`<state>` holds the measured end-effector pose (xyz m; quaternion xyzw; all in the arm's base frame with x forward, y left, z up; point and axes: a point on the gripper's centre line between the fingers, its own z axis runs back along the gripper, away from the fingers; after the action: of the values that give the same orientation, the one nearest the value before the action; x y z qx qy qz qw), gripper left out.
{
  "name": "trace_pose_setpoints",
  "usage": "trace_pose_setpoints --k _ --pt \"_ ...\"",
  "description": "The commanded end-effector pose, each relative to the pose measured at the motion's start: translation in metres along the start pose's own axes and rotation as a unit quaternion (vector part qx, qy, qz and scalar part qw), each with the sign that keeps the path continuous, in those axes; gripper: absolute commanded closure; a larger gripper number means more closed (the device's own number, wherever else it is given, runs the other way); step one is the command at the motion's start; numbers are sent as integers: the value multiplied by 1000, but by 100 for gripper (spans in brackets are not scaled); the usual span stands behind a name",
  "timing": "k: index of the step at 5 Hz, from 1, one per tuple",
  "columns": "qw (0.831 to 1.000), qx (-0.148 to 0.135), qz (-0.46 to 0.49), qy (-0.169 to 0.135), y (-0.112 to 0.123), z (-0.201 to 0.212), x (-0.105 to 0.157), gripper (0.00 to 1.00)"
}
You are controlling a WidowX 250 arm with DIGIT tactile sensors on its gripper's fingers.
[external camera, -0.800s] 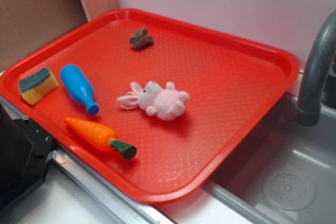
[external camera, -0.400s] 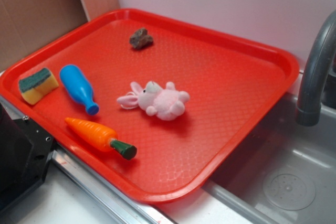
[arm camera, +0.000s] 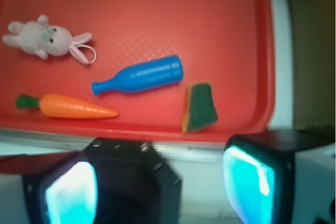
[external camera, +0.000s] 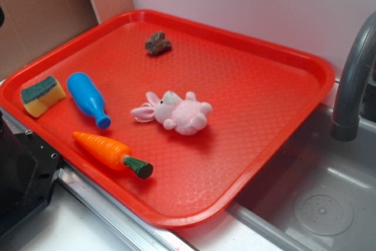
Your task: Grab the green sponge.
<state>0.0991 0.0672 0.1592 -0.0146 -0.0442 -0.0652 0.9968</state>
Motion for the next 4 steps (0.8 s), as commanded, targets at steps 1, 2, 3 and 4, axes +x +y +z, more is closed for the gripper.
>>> trace_pose_setpoints --k 1,2,3,4 --pt "999 26 -45 18 28 -40 14 0" --pt "998 24 -50 20 35 -66 20 0" --pt "998 18 -51 28 41 -87 18 0" --pt "998 10 -49 40 46 -105 14 0"
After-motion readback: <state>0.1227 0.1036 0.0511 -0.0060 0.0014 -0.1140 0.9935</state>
